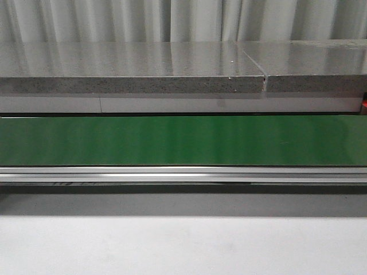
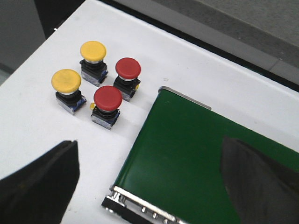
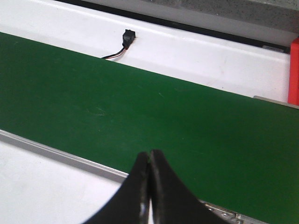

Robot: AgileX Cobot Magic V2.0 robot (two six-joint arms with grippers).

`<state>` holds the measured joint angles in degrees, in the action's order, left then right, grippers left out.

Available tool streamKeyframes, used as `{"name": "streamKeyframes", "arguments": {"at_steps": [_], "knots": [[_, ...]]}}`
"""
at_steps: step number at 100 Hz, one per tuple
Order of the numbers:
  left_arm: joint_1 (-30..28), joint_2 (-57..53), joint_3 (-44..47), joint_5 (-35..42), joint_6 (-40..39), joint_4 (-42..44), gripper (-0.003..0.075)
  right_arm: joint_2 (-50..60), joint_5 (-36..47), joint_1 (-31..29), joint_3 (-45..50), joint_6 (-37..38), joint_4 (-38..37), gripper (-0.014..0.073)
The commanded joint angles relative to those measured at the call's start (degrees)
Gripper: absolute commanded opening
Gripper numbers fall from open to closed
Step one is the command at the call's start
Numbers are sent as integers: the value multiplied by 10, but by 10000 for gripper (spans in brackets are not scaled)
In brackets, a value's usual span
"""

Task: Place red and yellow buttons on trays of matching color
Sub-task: 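Move the left gripper over a red button beside the belt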

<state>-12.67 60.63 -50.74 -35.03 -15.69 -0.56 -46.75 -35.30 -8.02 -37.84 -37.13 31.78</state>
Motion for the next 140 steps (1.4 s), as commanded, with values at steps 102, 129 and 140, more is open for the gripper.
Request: {"name": "streamKeyframes", "arguments": {"at_steps": [102, 129, 140], "knots": [[-59, 387, -158, 91, -20, -70, 608, 5, 26, -1, -16, -5, 11, -67], [-59, 420, -201, 67, -20, -70, 608, 5, 26, -1, -16, -5, 11, -67], [-59, 430, -207, 60, -20, -70, 608, 5, 26, -1, -16, -5, 11, -67]]}}
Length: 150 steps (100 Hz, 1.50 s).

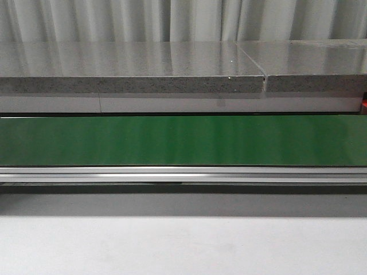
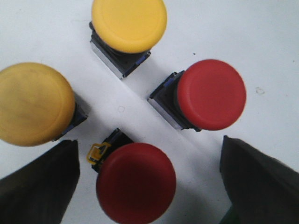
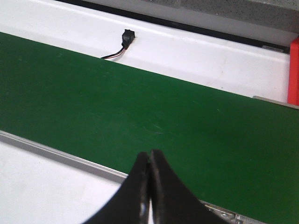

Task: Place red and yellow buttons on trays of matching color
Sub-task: 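Move the left gripper over a red button beside the belt, then grasp the red button with the left gripper and lift it over the belt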

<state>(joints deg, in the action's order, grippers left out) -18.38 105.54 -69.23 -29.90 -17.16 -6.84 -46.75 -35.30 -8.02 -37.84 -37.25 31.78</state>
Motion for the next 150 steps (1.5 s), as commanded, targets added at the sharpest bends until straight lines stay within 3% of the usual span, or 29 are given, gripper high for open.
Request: {"name": "streamKeyframes", "arguments": {"at_steps": [1, 40, 83, 99, 123, 150], "knots": [[-1, -19, -22, 9, -6, -7, 608, 5, 26, -1, -16, -3, 11, -67], [-1, -18, -23, 10, -6, -7, 585, 5, 26, -1, -16, -3, 11, -67], [-1, -18, -23, 6, -6, -7, 188, 5, 26, -1, -16, -3, 11, -67], [-1, -20, -24, -2, -6, -7, 95, 5, 26, -1, -16, -3, 11, -67], [-1, -52, -39, -53, 0, -7, 59, 5, 26, -1, -16, -3, 11, -67], [2, -162, -39, -97, 17, -7, 59, 5, 26, -1, -16, -3, 11, -67]]}}
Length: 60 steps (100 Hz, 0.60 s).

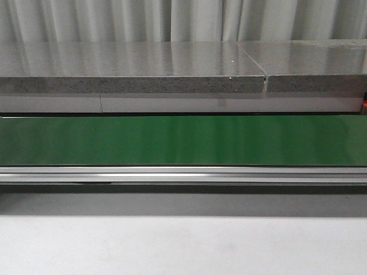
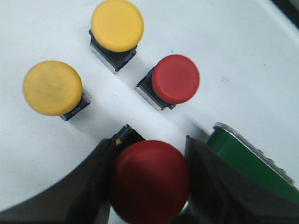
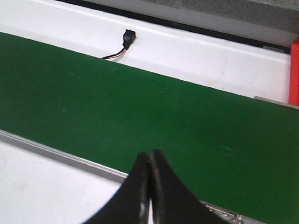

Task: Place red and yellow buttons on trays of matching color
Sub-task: 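Grasp the red button with the left gripper and lift it over the belt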

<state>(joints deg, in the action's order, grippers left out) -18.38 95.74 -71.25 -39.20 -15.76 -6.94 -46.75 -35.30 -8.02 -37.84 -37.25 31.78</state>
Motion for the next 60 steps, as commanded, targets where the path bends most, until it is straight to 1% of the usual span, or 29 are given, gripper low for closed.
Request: {"name": "streamKeyframes", "arguments": {"at_steps": [1, 14, 22, 41, 60], "knots": [[1, -67, -19, -6, 6, -6, 59, 5, 26, -1, -16, -3, 11, -67], [21, -109, -18, -27, 41, -6, 59, 5, 26, -1, -16, -3, 11, -67], [37, -123, -18, -40, 46, -6, 59, 5, 26, -1, -16, -3, 11, -67], [82, -120, -17, -59, 66, -6, 59, 5, 26, -1, -16, -3, 11, -67], [115, -107, -17, -54, 72, -6, 59, 5, 26, -1, -16, -3, 11, -67]]}}
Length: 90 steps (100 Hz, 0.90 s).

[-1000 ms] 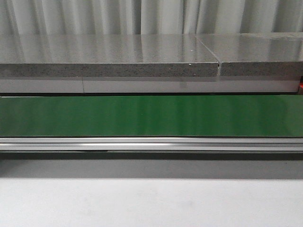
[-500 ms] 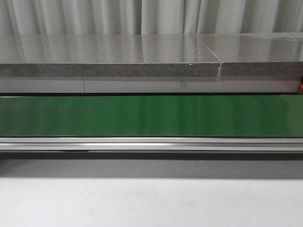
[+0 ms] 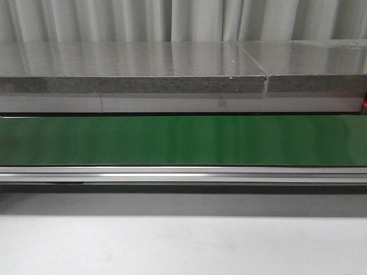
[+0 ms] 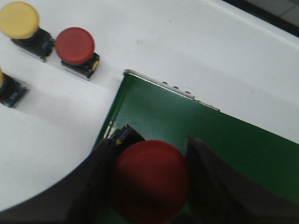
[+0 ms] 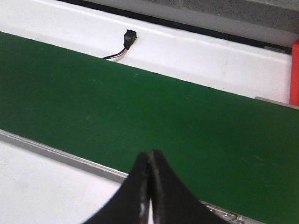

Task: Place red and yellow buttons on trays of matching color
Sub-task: 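Grasp the red button with the left gripper and lift it over the belt, then lower the red button onto the belt and open the left gripper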

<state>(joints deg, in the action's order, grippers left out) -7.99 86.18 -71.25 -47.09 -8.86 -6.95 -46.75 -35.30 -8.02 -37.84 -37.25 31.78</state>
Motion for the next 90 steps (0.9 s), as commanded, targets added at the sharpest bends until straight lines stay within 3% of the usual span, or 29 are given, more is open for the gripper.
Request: {"name": "streamKeyframes", "arguments": {"at_steps": [1, 68, 80, 90], "knots": [[12, -10, -17, 25, 3, -7, 59, 5, 26, -1, -16, -3, 11, -67], [18, 28, 30, 56, 21, -28, 75, 5, 26, -1, -16, -3, 11, -67], [18, 28, 30, 52, 22, -28, 160, 5, 26, -1, -16, -3, 11, -67], [18, 28, 30, 51, 22, -28, 332, 5, 26, -1, -16, -3, 11, -67]]}}
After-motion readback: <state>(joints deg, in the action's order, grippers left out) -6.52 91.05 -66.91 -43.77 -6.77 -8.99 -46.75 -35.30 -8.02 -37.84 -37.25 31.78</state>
